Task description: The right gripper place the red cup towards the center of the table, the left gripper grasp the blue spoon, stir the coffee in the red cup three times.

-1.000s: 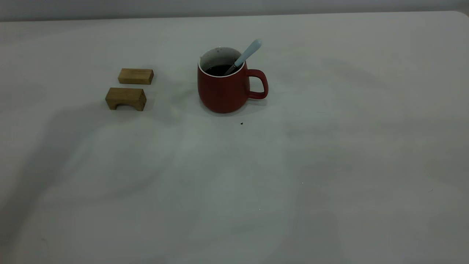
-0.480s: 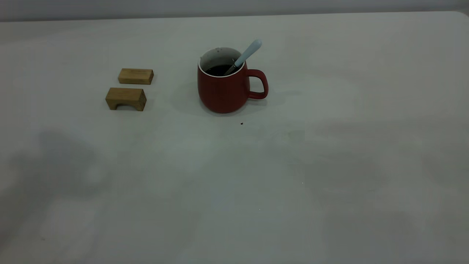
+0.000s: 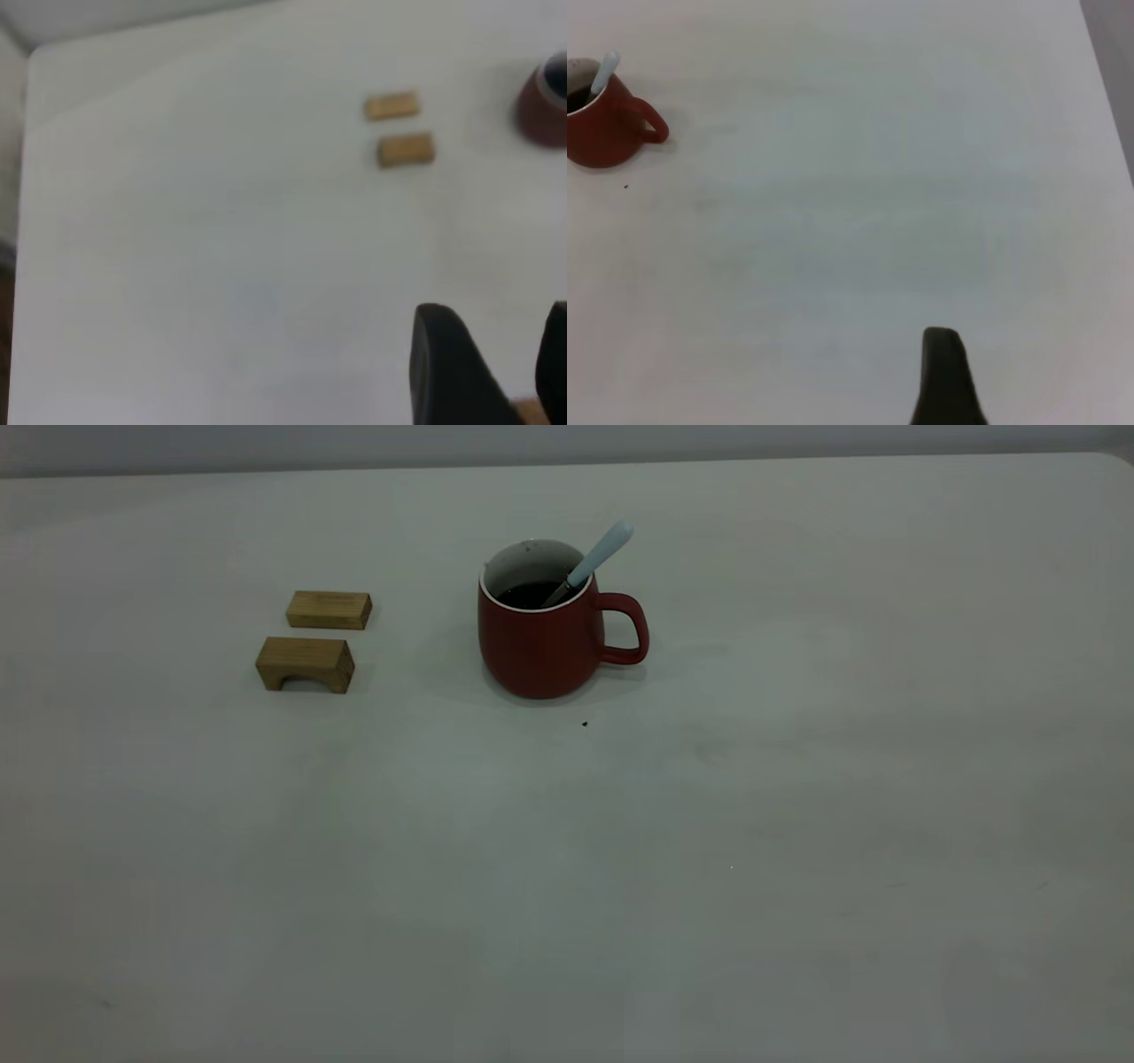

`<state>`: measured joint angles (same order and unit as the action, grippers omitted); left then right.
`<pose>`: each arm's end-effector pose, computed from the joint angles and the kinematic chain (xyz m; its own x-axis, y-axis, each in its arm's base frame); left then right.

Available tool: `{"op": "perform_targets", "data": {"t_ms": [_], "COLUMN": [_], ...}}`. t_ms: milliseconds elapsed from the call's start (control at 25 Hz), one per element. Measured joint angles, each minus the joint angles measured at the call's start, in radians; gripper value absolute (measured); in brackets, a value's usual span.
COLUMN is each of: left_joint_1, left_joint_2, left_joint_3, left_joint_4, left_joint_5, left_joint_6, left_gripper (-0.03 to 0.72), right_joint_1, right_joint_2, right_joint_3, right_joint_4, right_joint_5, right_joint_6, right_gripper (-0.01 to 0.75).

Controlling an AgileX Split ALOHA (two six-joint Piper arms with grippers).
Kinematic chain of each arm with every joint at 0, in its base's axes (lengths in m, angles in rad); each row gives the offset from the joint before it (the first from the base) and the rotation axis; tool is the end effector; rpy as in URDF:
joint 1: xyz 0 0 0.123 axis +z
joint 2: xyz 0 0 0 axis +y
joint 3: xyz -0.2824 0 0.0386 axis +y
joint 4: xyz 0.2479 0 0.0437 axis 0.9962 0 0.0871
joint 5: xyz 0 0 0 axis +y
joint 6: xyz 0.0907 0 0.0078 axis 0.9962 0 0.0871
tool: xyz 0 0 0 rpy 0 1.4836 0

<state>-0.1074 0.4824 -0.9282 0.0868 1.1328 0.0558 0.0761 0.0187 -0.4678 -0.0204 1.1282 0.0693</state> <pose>0.0480 0.0020 0.3833 -0.5537 0.1525 -0.8186 0.0940 0.9882 0.1205 -0.0017 -0.0018 0.2630 -0.5589 0.0181 -0.8290 -0.0270 0.9988 0.0400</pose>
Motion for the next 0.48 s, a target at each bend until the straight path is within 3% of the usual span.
{"op": "perform_targets", "data": {"t_ms": [480], "left_joint_1": [0.129], "left_joint_2": [-0.388], "left_joint_3": [0.415], "left_joint_4": [-0.008], "left_joint_5": [0.021], "left_joint_6": [-0.056], "left_gripper": [0.320], "right_joint_1": [0.000], "right_joint_2": [0.000], "right_joint_3": [0.000], "right_joint_4": [0.000], "right_joint_5": [0.000], "right_joint_6": [0.000], "right_gripper": [0.572]}}
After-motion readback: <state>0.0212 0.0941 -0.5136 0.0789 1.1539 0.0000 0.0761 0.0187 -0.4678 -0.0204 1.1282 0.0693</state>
